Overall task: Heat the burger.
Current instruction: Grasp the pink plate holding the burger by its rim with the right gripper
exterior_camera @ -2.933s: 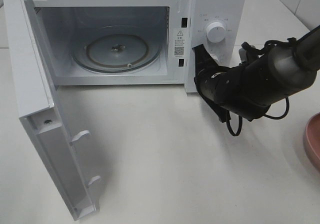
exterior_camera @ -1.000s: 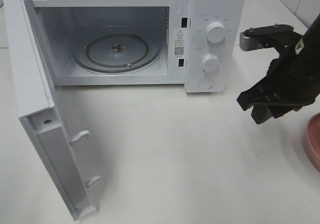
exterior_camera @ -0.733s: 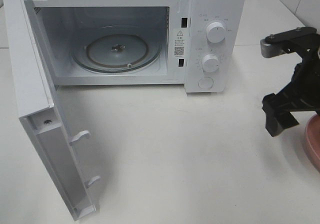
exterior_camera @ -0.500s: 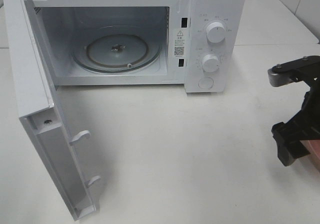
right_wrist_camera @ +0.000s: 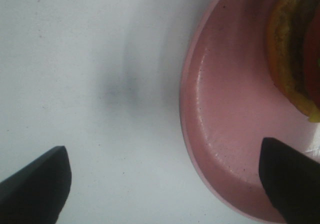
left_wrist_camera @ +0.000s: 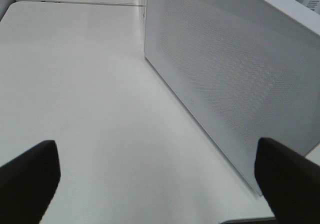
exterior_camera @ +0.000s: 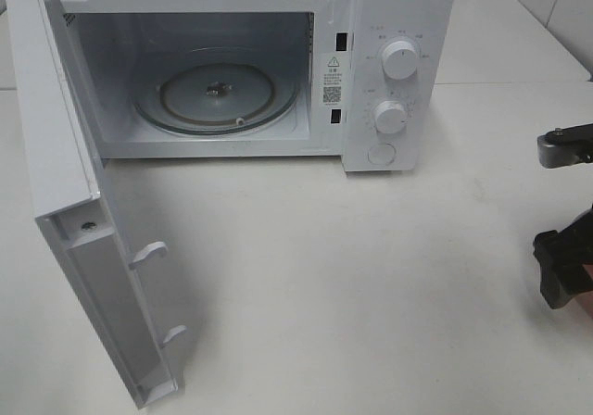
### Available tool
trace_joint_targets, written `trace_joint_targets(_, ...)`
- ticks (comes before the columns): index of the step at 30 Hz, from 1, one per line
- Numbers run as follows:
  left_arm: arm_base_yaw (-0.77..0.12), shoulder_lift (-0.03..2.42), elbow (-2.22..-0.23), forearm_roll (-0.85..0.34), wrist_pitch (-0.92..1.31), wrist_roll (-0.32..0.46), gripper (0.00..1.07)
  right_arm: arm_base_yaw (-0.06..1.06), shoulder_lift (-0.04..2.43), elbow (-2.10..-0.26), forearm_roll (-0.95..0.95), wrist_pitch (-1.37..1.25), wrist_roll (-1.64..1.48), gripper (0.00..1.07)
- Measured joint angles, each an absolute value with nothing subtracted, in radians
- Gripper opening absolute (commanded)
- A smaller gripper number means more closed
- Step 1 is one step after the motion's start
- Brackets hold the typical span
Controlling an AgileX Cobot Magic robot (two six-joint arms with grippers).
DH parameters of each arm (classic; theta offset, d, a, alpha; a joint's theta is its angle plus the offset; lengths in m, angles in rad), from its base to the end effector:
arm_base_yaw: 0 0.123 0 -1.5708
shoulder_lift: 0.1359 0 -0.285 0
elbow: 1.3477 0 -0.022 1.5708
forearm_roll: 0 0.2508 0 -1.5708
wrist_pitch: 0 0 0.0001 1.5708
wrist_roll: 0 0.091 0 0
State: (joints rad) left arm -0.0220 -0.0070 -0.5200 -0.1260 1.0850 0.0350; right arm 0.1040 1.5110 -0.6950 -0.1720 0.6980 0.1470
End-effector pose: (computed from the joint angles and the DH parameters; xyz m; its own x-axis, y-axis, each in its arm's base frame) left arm -0.0099 -0.0099 0.2813 -0.4533 -0.0140 -0.8912 0.1102 0.9913 -0.0716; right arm 0.2367 0.0146 0.1671 -0.9844 -0.0881 -0.1523 -0.0722 0.9917 -0.1065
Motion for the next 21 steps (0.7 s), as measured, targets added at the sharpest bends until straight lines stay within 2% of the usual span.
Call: trace_joint_targets(21, -0.022, -0.007, -0.52, -0.126, 1.085, 0.035, 0.98, 0.077, 1.721, -0.683, -0.171, 0.511, 0.137, 0.92)
